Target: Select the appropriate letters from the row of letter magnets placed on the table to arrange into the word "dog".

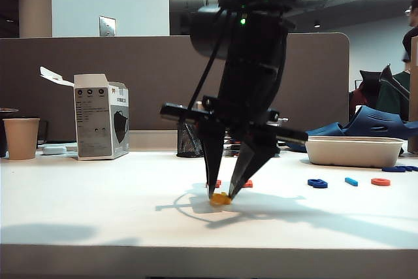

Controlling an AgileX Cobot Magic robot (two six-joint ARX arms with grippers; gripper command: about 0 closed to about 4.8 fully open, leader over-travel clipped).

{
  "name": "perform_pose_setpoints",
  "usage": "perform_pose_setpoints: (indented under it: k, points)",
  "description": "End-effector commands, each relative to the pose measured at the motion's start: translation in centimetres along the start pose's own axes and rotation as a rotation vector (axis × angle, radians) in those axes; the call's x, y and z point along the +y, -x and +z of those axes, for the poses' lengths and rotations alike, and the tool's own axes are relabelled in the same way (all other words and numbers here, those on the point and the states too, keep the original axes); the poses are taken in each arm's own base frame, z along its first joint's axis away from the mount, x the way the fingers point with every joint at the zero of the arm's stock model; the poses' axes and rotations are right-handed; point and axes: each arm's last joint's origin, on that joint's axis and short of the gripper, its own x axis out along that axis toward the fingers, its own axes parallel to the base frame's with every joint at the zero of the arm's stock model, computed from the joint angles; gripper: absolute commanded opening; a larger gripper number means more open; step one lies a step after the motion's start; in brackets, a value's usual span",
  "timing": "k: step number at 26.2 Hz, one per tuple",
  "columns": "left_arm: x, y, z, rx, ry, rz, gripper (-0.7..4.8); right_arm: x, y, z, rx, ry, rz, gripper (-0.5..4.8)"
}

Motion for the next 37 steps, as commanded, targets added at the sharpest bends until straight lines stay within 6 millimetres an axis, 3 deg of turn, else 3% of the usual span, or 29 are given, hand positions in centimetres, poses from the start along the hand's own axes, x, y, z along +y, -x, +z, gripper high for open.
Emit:
perform_pose_setpoints:
  k: [1, 10, 13, 23, 27, 30, 34, 37]
  points:
    - [0.0, 0.1, 0.1, -0.008, 0.005, -0.001, -0.05, -0.2, -0.6, -0.3, 0.036, -0.002, -0.036, 1.12]
    - [0.0, 0.1, 0.1, -0.007, 0.005, -0.002, -0.05, -0.3, -0.7, -0.3, 0.040, -0.005, -0.045, 1.29]
    - [0.0, 0.1, 0.1, -0.007, 0.005, -0.002, -0.05, -0.3, -0.7, -0.3, 0.040, -0.006, -0.045, 2.53]
    - [0.0, 0.1, 0.1, -0.007, 0.005, -0.002, -0.05, -0.8, -0.3, -0.3, 0.055, -0.018, -0.058, 2.58]
    - [0.0, 0.1, 0.1, -0.007, 0.005, -0.002, -0.05, -1.0, 1.5, 0.1, 0.001, -0.027, -0.028, 2.58]
    - [0.0, 0.1, 0.1, -0.007, 0.005, -0.002, -0.05, -1.2, 3.9, 0.5, -0.069, -0.035, -0.002, 2.58]
    - [0.0, 0.1, 0.1, -0.007, 0.005, -0.002, -0.05, -3.1, 7.6, 1.0, -0.172, -0.019, -0.033, 2.58]
    - [0.0, 0.1, 0.1, -0.007, 0.005, -0.002, -0.05, -4.8, 8.6, 1.3, -0.180, -0.023, -0.073, 2.58]
